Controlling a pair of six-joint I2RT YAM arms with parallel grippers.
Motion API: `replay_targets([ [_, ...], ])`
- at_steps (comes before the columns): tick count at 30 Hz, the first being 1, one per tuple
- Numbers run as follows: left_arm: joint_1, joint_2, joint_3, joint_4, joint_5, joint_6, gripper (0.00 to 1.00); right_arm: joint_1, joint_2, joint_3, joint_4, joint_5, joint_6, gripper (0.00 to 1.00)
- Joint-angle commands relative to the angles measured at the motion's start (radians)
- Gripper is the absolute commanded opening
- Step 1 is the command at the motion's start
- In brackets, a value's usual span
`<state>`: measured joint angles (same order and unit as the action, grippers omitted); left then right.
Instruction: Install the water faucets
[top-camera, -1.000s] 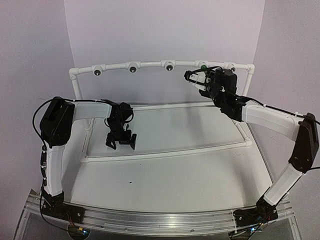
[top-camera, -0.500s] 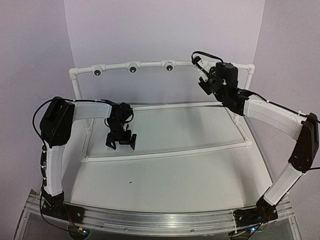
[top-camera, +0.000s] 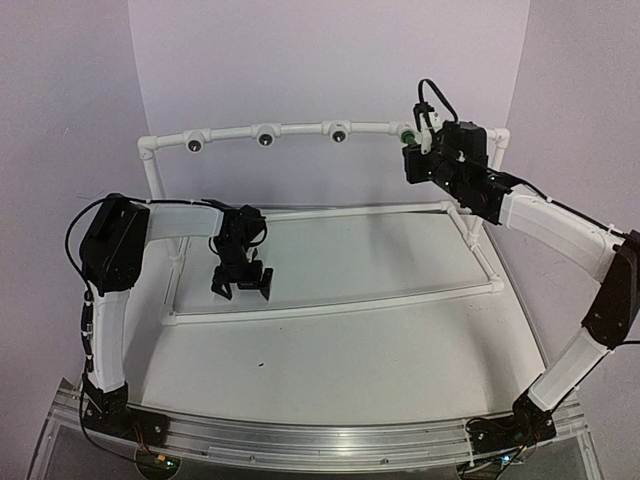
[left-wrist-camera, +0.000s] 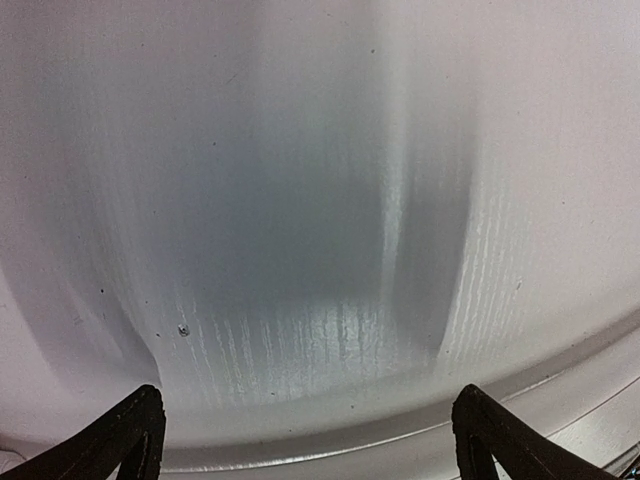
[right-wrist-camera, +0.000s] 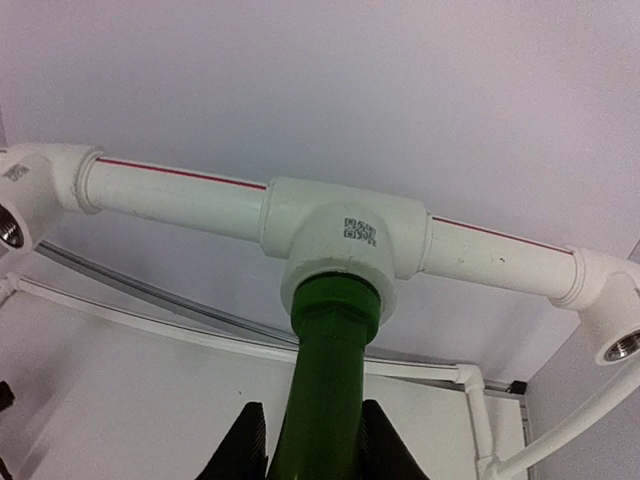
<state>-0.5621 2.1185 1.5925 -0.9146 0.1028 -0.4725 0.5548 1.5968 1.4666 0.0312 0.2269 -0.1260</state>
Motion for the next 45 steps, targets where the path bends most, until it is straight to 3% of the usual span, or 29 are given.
replay_targets([
  [1, 0.002, -0.039, -0.024, 0.007, -0.008, -0.008, 1.00, -0.017, -0.029, 0.024, -0.067, -0.167, 0.278, 0.28],
  [16, 0.003, -0.027, -0.011, 0.005, -0.003, 0.001, 1.00, -0.144, -0.035, 0.040, -0.041, -0.522, 0.722, 0.23],
  [24, 0.004, -0.025, -0.008, 0.000, -0.007, 0.005, 1.00, -0.228, -0.023, -0.050, 0.165, -0.815, 1.037, 0.22],
  [34, 0.007, -0.019, -0.001, -0.014, -0.007, 0.009, 1.00, -0.232, -0.026, -0.070, 0.255, -0.883, 1.211, 0.24],
  [37, 0.007, -0.018, 0.002, -0.018, -0.006, 0.010, 1.00, -0.235, -0.025, -0.072, 0.267, -0.901, 1.260, 0.35],
  [39, 0.007, -0.018, 0.005, -0.020, -0.007, 0.009, 1.00, -0.237, -0.029, -0.075, 0.271, -0.913, 1.244, 0.62],
  [41, 0.009, -0.021, 0.006, -0.022, -0.009, 0.011, 1.00, -0.242, -0.043, -0.087, 0.272, -0.925, 1.198, 0.81],
  [43, 0.008, -0.021, 0.007, -0.023, -0.009, 0.013, 1.00, -0.248, -0.060, -0.103, 0.271, -0.944, 1.139, 0.93],
  [45, 0.009, -0.020, 0.008, -0.024, -0.009, 0.014, 1.00, -0.256, -0.082, -0.128, 0.270, -0.948, 1.089, 0.97],
])
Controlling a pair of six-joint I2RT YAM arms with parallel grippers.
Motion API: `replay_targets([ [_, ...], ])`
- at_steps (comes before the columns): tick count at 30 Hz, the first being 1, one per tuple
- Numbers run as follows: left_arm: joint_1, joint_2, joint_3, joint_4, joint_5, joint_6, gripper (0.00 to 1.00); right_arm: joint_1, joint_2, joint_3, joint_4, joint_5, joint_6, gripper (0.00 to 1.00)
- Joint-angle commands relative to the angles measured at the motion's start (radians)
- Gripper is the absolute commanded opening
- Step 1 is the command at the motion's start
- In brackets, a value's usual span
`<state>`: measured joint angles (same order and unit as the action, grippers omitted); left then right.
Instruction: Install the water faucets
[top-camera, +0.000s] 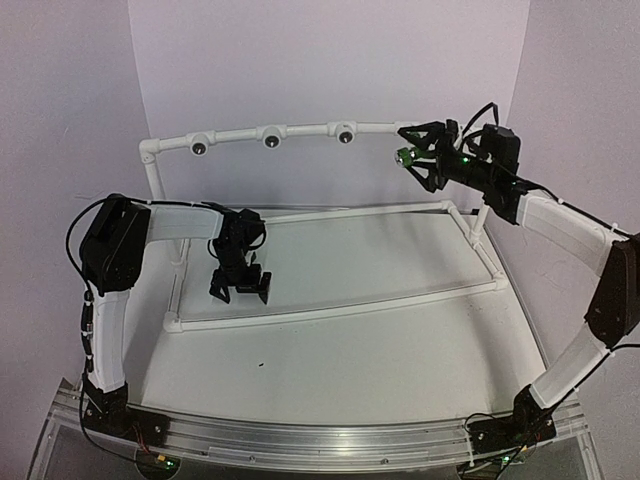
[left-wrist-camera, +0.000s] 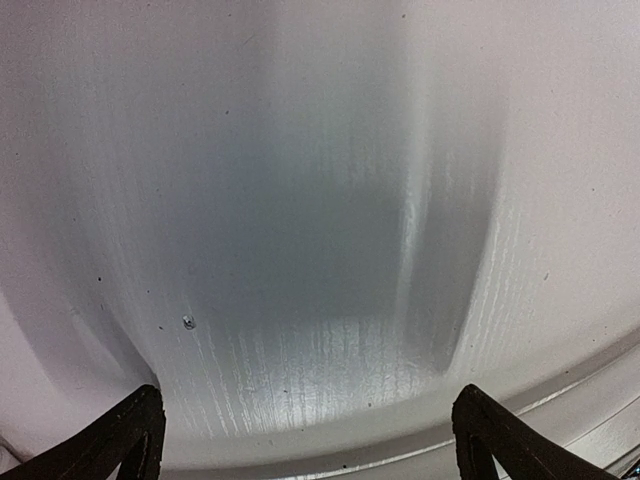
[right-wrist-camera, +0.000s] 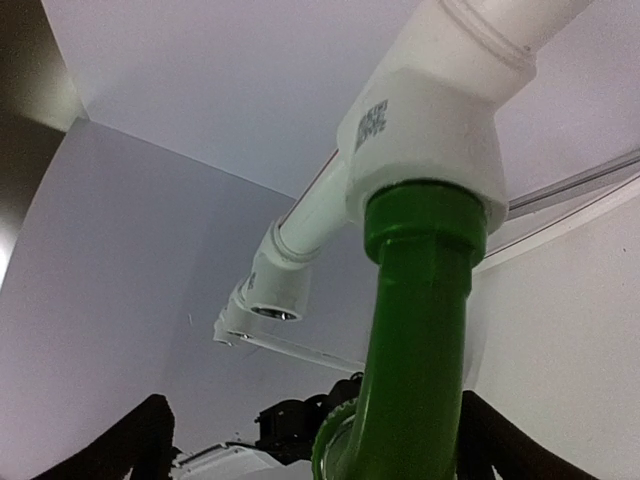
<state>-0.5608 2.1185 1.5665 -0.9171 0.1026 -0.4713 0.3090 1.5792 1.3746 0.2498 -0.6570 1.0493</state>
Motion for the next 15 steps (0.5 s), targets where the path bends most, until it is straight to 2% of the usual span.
replay_targets([
  [1, 0.008, -0.019, 0.035, -0.021, -0.009, 0.014, 1.00, -0.017, -0.076, -0.054, 0.050, -0.060, -0.109, 0.98],
  [7, 0.009, -0.014, 0.048, -0.025, -0.009, 0.022, 1.00, -0.101, -0.140, -0.154, -0.004, -0.067, -0.229, 0.98],
  [9, 0.010, -0.015, 0.047, -0.025, -0.009, 0.023, 1.00, -0.127, -0.176, -0.176, -0.063, -0.073, -0.322, 0.98],
  [12, 0.012, -0.016, 0.044, -0.022, -0.007, 0.023, 1.00, -0.137, -0.235, -0.150, -0.245, -0.035, -0.597, 0.98],
  [15, 0.011, -0.015, 0.041, -0.014, -0.003, 0.023, 1.00, -0.136, -0.290, -0.077, -0.444, 0.135, -0.912, 0.98],
])
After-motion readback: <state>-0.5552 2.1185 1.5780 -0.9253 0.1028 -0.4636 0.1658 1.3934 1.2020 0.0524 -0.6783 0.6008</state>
